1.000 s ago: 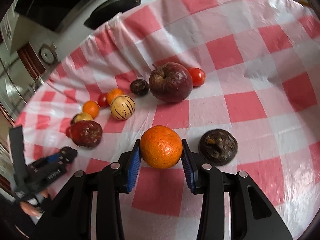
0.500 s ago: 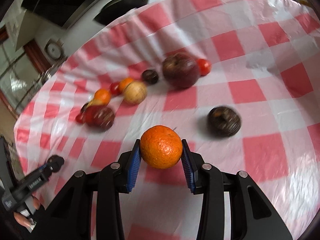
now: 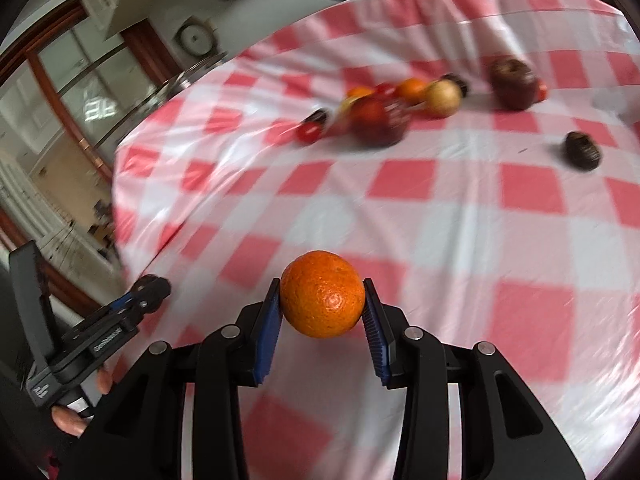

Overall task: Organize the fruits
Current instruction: 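Carry the orange and dark fruit with both tools to the white box, then open the left tool over the box while the right tool drops the orange in, then move both open tools back over the fruits on the table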

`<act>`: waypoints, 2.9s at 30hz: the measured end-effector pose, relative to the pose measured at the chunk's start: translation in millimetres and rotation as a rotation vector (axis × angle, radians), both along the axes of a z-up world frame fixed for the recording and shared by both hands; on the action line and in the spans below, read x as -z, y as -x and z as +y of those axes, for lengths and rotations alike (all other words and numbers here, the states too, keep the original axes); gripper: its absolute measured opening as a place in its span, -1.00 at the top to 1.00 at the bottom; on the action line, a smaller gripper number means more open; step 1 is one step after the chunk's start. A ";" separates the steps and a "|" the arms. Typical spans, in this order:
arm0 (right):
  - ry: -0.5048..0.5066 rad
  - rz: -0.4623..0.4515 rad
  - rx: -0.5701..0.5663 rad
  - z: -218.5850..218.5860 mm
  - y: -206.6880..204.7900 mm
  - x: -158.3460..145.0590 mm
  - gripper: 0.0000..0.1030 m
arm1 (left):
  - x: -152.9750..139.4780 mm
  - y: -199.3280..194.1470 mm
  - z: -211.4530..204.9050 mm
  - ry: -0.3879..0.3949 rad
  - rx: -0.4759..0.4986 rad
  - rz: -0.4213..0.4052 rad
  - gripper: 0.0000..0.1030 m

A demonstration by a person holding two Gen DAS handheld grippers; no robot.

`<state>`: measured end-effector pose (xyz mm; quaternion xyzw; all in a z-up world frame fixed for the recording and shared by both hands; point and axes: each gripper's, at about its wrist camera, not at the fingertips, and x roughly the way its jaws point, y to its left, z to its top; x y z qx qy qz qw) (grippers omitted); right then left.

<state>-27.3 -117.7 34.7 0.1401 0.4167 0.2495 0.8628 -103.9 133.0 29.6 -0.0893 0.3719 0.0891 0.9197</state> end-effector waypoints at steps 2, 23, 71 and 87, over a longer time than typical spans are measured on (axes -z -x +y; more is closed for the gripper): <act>-0.007 0.006 -0.035 14.9 12.0 0.5 0.24 | -0.5 16.3 7.9 -0.005 -0.011 -0.018 0.18; 0.121 -0.226 -0.574 177.0 136.5 -18.7 0.24 | 13.2 215.6 151.6 0.013 -0.266 -0.114 0.18; 0.281 -0.348 -1.111 296.1 255.0 -22.2 -0.50 | 18.5 251.5 199.2 -0.290 -0.767 -0.021 -0.89; 0.183 -0.275 0.128 -38.2 20.3 -69.2 -0.68 | -35.4 -7.0 -39.0 -0.141 0.047 -0.045 -0.97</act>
